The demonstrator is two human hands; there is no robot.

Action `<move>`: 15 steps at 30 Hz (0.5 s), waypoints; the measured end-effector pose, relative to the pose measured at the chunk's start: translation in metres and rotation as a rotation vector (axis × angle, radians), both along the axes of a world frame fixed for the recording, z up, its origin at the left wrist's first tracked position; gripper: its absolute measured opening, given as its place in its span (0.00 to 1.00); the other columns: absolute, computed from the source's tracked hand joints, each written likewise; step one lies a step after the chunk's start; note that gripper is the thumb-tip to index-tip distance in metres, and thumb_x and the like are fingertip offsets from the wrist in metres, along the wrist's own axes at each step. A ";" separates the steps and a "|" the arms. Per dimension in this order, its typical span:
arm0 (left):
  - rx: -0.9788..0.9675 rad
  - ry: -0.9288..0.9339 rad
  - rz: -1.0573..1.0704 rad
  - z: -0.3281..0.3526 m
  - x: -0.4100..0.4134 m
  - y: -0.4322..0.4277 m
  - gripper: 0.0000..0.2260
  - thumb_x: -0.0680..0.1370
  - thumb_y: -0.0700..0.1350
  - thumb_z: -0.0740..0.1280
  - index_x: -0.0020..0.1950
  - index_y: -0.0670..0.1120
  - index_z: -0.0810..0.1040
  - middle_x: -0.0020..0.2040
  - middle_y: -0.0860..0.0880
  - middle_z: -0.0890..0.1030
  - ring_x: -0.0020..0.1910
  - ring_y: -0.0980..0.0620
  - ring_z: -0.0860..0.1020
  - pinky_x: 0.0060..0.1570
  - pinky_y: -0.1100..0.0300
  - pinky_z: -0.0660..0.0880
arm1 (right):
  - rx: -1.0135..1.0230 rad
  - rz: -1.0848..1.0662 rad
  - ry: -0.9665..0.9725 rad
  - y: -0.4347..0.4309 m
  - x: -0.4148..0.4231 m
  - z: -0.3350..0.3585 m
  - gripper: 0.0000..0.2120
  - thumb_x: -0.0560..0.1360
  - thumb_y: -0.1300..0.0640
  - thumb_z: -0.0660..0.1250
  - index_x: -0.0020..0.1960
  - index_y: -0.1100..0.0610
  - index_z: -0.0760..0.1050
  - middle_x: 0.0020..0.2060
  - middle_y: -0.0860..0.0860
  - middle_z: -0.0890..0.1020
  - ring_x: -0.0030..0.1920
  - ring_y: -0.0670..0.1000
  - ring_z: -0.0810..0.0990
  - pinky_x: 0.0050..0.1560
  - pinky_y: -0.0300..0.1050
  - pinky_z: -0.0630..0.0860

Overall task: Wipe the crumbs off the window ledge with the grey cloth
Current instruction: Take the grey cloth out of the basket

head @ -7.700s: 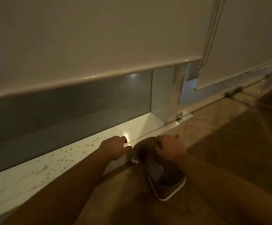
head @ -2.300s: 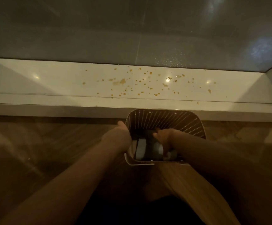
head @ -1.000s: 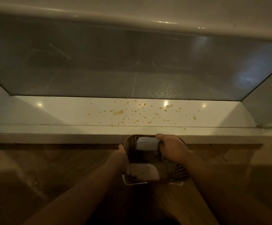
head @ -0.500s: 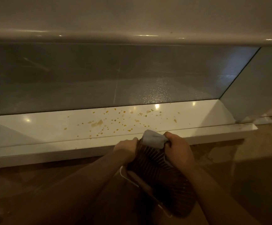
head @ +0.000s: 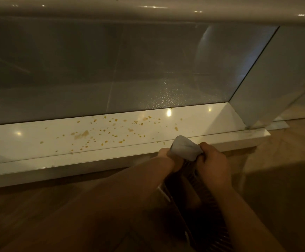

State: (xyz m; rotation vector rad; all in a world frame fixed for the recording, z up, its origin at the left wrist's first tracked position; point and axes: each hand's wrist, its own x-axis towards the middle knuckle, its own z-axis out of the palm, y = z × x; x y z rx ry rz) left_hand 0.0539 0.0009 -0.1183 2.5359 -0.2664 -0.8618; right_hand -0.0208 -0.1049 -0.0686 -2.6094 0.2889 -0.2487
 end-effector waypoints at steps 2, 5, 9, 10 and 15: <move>-0.076 -0.027 -0.057 0.007 -0.010 -0.017 0.18 0.80 0.46 0.59 0.69 0.42 0.70 0.71 0.44 0.70 0.70 0.45 0.67 0.71 0.53 0.59 | 0.025 -0.017 -0.017 -0.005 -0.003 -0.004 0.08 0.73 0.66 0.58 0.38 0.56 0.66 0.31 0.50 0.71 0.32 0.52 0.71 0.29 0.43 0.64; -0.179 -0.042 -0.107 0.007 -0.017 -0.034 0.18 0.80 0.43 0.60 0.70 0.42 0.68 0.70 0.44 0.70 0.70 0.45 0.67 0.69 0.58 0.60 | 0.092 -0.080 -0.039 -0.010 -0.005 -0.008 0.07 0.73 0.66 0.58 0.39 0.57 0.68 0.30 0.50 0.72 0.31 0.51 0.72 0.29 0.41 0.63; -0.112 -0.036 -0.128 0.010 -0.025 -0.034 0.16 0.80 0.43 0.60 0.67 0.41 0.71 0.65 0.41 0.74 0.65 0.42 0.72 0.64 0.52 0.68 | 0.176 -0.186 -0.056 -0.010 -0.002 -0.012 0.06 0.75 0.65 0.59 0.40 0.58 0.72 0.30 0.50 0.74 0.30 0.47 0.72 0.29 0.39 0.62; -0.113 -0.058 -0.145 0.011 -0.028 -0.033 0.15 0.80 0.42 0.60 0.66 0.41 0.72 0.64 0.41 0.75 0.64 0.42 0.73 0.63 0.52 0.69 | 0.207 -0.208 -0.059 -0.009 0.001 -0.011 0.06 0.75 0.65 0.59 0.41 0.59 0.72 0.30 0.51 0.74 0.30 0.47 0.72 0.29 0.39 0.62; -0.038 -0.075 -0.272 -0.008 -0.040 -0.026 0.13 0.80 0.40 0.58 0.62 0.37 0.72 0.62 0.38 0.75 0.60 0.39 0.74 0.59 0.47 0.72 | 0.271 -0.241 -0.030 -0.007 0.035 -0.015 0.03 0.77 0.62 0.59 0.48 0.60 0.71 0.35 0.54 0.74 0.34 0.49 0.72 0.33 0.39 0.65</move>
